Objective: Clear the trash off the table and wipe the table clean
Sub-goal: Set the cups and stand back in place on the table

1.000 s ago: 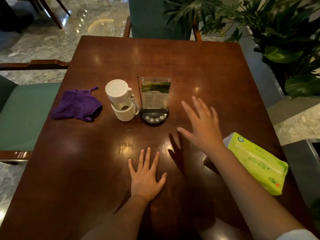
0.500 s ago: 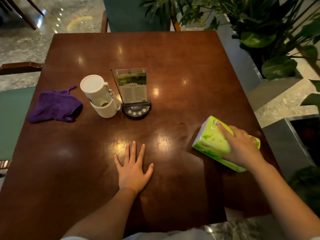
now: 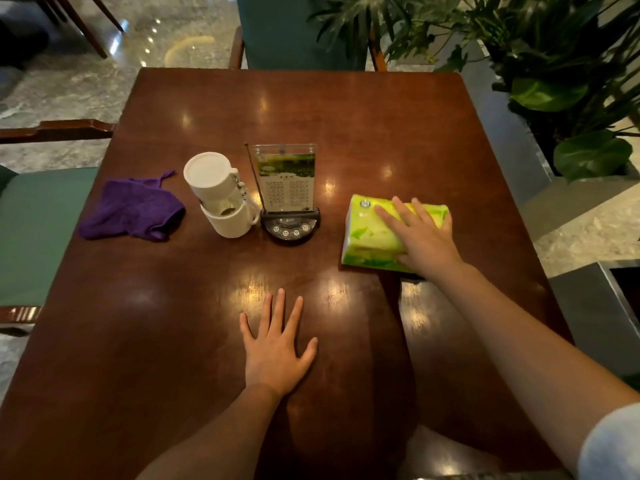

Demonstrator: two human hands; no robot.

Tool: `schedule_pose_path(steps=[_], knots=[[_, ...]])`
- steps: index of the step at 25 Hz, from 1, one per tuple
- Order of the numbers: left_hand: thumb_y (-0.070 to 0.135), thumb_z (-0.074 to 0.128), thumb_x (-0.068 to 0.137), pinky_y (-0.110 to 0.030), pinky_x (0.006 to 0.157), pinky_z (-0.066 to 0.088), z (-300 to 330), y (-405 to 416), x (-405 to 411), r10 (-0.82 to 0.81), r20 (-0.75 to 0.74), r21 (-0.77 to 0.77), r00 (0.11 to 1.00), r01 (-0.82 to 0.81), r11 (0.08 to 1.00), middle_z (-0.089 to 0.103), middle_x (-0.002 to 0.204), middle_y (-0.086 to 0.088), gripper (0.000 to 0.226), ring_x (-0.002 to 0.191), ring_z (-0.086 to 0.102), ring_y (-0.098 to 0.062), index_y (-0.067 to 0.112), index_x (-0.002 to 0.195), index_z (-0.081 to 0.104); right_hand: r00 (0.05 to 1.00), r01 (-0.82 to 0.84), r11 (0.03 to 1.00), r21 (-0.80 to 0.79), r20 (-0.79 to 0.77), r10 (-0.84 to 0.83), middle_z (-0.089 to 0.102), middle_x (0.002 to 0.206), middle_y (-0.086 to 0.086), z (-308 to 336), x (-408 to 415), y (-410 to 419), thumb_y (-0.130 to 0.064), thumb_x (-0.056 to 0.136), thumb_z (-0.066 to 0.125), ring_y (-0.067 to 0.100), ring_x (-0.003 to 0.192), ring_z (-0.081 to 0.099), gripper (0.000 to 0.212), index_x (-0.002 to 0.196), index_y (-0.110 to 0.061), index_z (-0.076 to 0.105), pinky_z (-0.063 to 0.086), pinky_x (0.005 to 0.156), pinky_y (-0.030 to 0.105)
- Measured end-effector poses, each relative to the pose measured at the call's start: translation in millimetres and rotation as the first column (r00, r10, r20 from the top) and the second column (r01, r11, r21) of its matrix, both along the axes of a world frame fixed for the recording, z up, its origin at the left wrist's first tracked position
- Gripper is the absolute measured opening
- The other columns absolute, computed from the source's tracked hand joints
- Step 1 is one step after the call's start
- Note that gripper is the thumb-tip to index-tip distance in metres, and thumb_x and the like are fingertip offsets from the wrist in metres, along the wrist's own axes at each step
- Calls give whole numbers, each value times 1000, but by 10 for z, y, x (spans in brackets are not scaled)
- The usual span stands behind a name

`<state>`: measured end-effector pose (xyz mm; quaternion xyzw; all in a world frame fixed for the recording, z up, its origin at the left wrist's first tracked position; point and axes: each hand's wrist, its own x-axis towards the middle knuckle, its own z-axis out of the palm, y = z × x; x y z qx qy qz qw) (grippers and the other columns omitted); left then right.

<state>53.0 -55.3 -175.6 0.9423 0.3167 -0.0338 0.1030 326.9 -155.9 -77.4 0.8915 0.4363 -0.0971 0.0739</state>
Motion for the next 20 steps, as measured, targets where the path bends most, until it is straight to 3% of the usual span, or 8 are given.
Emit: schedule_pose_path(steps=[3, 6, 8, 20], knots=[[64, 30, 82, -59, 106, -8, -7, 1, -8, -2, 7, 4, 1000, 2, 1000, 7, 156, -2, 73, 141, -7, -19, 36, 146, 8, 989, 125, 991, 35, 70, -127, -10, 156, 1, -52, -71, 185, -10, 82, 63, 35, 140, -10, 97, 142, -44, -6, 16, 99, 73], [64, 31, 82, -59, 106, -7, -13, 11, -1, -3, 7, 2, 1000, 3, 1000, 6, 156, -1, 73, 142, -8, -19, 35, 146, 10, 972, 231, 971, 63, 34, -233, -9, 156, 4, -131, -184, 198, -29, 83, 64, 39, 139, -7, 95, 141, -45, -9, 19, 98, 75], [64, 32, 82, -60, 106, -6, -12, 1, 0, -4, 3, 2, 1000, 4, 1000, 5, 156, -1, 73, 142, -8, -19, 35, 146, 10, 975, 216, 973, 86, 34, -219, -5, 157, 3, -166, -189, 223, -37, 83, 65, 41, 139, -5, 93, 142, -44, -6, 17, 98, 75], [63, 34, 83, -60, 107, -7, -18, 8, -11, -5, 17, -21, 1000, 5, 1000, 5, 156, -2, 73, 142, -7, -20, 34, 146, 11, 991, 128, 988, 88, 28, -131, -2, 157, 3, -182, -228, 613, -40, 84, 61, 41, 139, -5, 87, 143, -42, -3, 13, 98, 76]])
